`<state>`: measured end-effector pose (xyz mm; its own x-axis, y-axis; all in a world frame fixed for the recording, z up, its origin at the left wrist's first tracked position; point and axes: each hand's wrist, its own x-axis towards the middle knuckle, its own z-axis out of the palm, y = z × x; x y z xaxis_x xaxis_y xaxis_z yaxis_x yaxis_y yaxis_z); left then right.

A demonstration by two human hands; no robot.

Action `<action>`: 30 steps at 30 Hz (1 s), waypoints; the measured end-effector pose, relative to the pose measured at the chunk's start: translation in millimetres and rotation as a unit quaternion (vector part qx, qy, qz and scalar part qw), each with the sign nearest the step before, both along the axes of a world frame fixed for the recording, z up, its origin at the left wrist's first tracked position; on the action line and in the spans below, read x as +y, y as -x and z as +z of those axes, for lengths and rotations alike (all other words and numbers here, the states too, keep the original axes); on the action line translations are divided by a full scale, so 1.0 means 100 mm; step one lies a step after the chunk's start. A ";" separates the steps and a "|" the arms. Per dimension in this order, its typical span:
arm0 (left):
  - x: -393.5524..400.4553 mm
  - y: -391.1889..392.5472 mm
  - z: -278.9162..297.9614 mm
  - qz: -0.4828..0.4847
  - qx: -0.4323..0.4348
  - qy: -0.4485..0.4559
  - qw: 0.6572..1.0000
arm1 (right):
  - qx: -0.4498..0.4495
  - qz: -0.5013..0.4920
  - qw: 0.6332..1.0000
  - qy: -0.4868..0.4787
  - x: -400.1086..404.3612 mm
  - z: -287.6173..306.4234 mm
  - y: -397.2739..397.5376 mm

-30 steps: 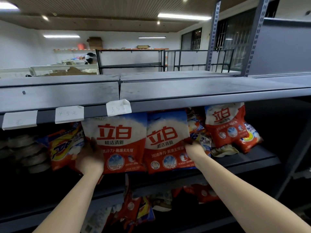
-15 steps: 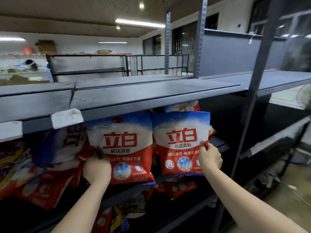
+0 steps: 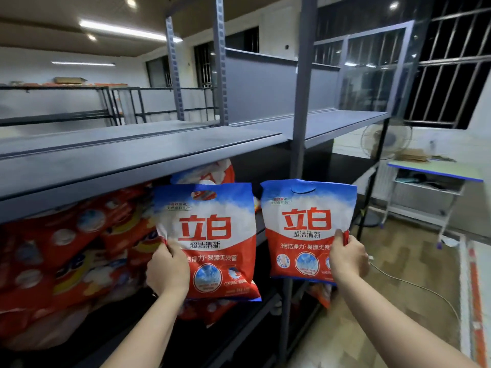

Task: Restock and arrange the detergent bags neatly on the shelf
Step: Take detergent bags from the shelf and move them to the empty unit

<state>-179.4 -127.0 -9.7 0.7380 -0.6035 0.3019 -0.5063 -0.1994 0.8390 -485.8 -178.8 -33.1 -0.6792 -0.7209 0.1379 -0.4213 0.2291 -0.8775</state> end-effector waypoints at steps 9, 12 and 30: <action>-0.81 1.44 0.06 -0.071 0.026 0.029 0.997 | -0.035 -0.057 0.997 0.025 -0.48 0.04 1.40; -1.09 1.94 0.09 -0.083 0.042 0.040 0.995 | -0.033 -0.067 0.997 0.029 -0.70 0.09 1.87; -2.80 4.08 0.13 -0.197 0.071 0.023 0.978 | -0.031 -0.151 0.988 0.025 -1.98 0.04 3.85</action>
<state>-587.2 -407.2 3.4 0.4880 -0.8371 0.2474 -0.4147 0.0270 0.9096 -870.6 -376.4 -29.1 -0.8702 -0.4778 0.1204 -0.2862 0.2913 -0.9128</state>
